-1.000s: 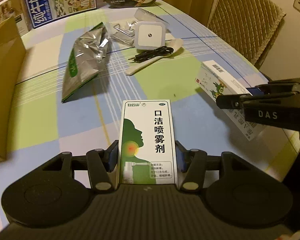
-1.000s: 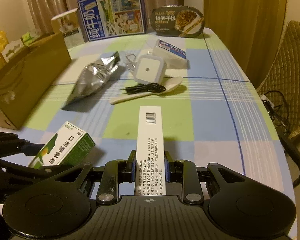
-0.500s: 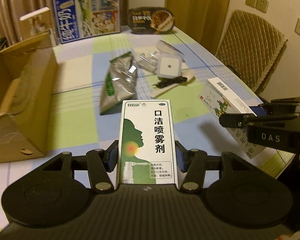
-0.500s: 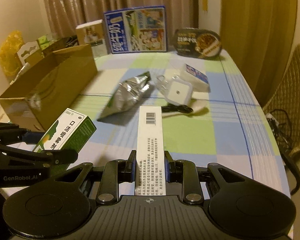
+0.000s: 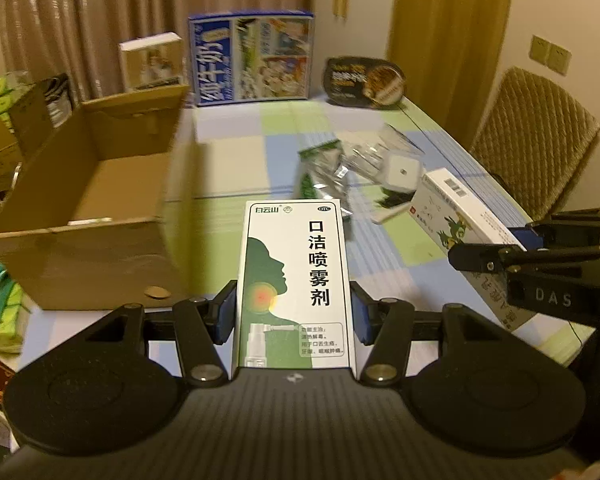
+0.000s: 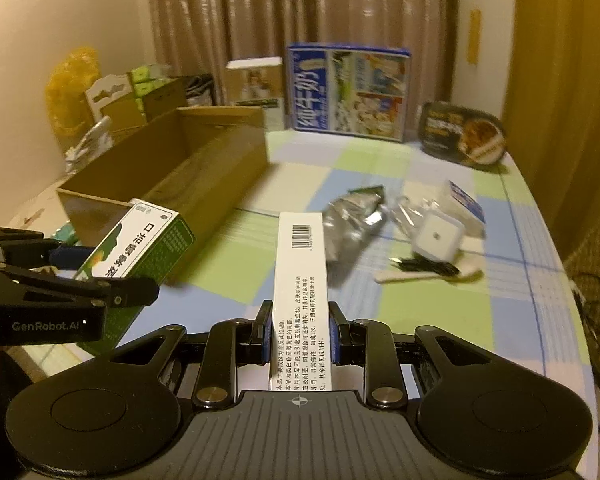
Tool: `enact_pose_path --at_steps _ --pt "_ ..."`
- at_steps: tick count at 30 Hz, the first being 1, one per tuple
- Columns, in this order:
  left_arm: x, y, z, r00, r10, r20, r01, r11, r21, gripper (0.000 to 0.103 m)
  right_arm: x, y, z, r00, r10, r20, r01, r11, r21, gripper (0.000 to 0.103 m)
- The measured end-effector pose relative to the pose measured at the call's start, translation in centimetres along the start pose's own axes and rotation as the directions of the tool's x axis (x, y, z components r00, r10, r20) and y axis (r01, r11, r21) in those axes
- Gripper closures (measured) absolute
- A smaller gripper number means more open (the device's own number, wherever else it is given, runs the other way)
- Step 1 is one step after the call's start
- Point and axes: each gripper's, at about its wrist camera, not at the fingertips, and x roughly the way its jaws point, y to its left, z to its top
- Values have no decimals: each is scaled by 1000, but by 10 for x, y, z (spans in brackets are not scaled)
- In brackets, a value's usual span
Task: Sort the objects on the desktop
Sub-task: 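Carry both held boxes over the cardboard box with both tools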
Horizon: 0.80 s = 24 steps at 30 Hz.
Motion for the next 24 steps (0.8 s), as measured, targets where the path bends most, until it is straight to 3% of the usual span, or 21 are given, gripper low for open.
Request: enact_pose_path --at_steps 24 --pt "-48 117 10 983 168 75 -160 982 -102 52 48 97 75 983 174 52 -166 978 -126 80"
